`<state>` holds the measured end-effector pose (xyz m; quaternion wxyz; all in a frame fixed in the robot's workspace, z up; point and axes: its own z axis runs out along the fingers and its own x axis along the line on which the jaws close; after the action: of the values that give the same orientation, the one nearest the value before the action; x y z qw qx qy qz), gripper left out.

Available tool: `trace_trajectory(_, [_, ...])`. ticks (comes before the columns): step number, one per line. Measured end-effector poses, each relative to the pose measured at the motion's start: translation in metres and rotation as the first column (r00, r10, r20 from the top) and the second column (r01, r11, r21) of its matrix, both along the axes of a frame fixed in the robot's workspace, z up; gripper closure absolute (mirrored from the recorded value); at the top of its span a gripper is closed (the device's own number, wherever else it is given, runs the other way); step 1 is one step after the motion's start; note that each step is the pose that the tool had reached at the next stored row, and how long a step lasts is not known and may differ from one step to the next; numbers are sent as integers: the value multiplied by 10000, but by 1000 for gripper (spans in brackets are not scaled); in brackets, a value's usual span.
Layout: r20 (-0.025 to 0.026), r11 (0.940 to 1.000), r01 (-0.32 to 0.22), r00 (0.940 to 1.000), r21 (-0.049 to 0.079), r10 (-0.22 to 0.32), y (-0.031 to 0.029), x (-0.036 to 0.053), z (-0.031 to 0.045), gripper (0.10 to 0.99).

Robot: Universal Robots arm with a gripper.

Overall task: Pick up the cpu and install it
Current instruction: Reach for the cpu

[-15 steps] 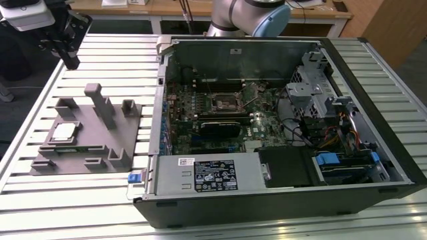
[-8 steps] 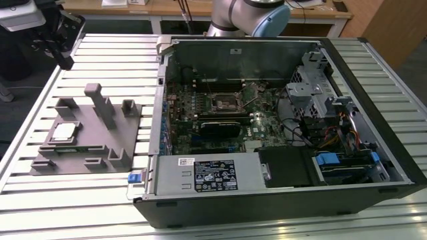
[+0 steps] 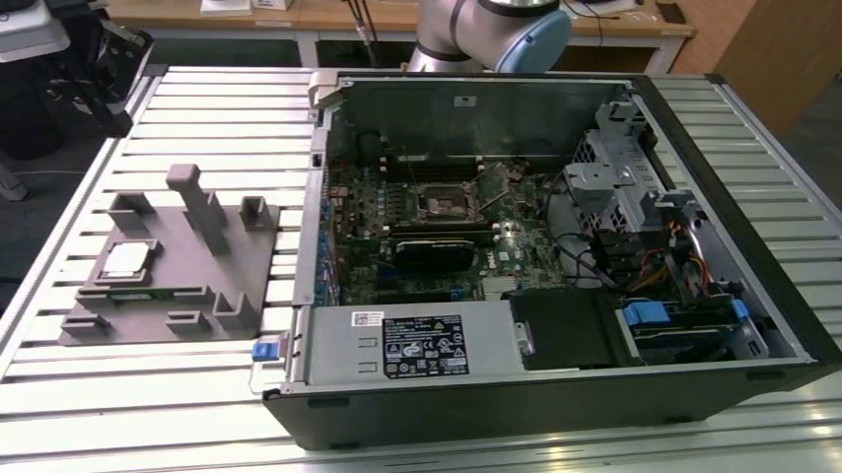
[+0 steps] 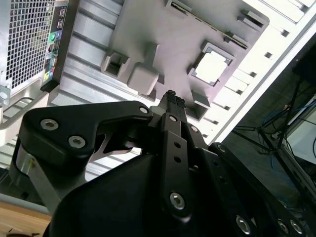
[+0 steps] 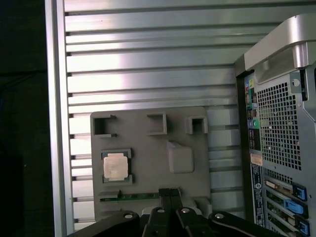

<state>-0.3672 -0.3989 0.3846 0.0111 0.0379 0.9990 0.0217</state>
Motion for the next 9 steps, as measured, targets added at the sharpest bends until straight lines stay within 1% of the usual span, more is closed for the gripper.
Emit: trace_trajectory(9, [-10, 10000, -1, 10000, -1, 1, 0, -130, -5, 980])
